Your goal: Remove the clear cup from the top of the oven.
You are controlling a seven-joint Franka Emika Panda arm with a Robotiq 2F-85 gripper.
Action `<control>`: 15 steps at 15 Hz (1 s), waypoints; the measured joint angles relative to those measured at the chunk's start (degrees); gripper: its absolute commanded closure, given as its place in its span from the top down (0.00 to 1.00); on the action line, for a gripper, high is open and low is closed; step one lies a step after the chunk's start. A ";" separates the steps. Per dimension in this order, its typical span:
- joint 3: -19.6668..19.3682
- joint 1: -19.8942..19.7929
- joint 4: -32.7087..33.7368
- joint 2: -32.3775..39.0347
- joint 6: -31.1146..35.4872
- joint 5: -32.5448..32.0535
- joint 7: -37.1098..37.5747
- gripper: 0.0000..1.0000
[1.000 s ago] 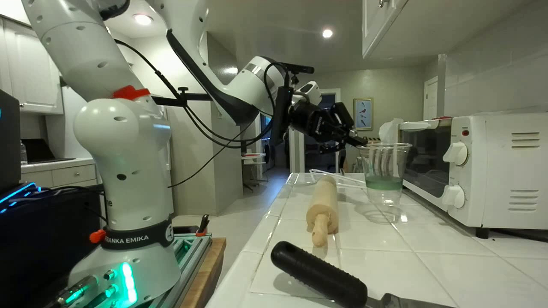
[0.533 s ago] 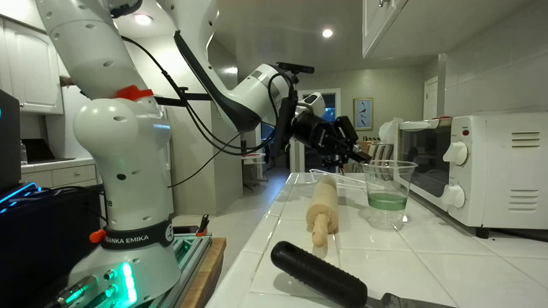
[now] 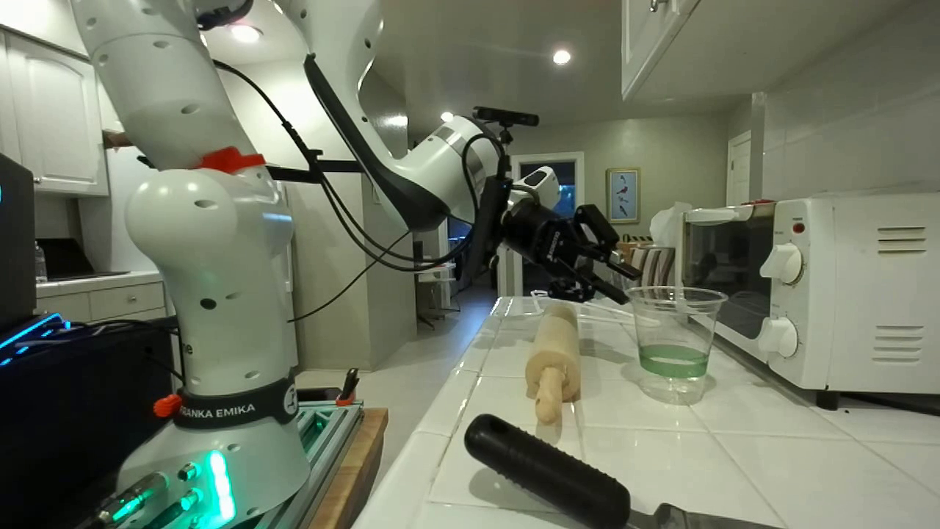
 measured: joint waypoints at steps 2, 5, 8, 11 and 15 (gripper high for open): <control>0.00 0.00 0.07 0.00 0.00 -0.01 0.00 0.80; -0.17 0.02 0.46 -0.19 2.25 0.10 -0.09 0.99; -0.23 0.11 1.30 -1.21 5.70 0.71 -0.88 1.00; -0.72 0.11 2.17 -3.22 8.32 4.02 -4.26 1.00; -2.29 0.10 2.41 -6.90 10.14 14.79 -12.55 1.00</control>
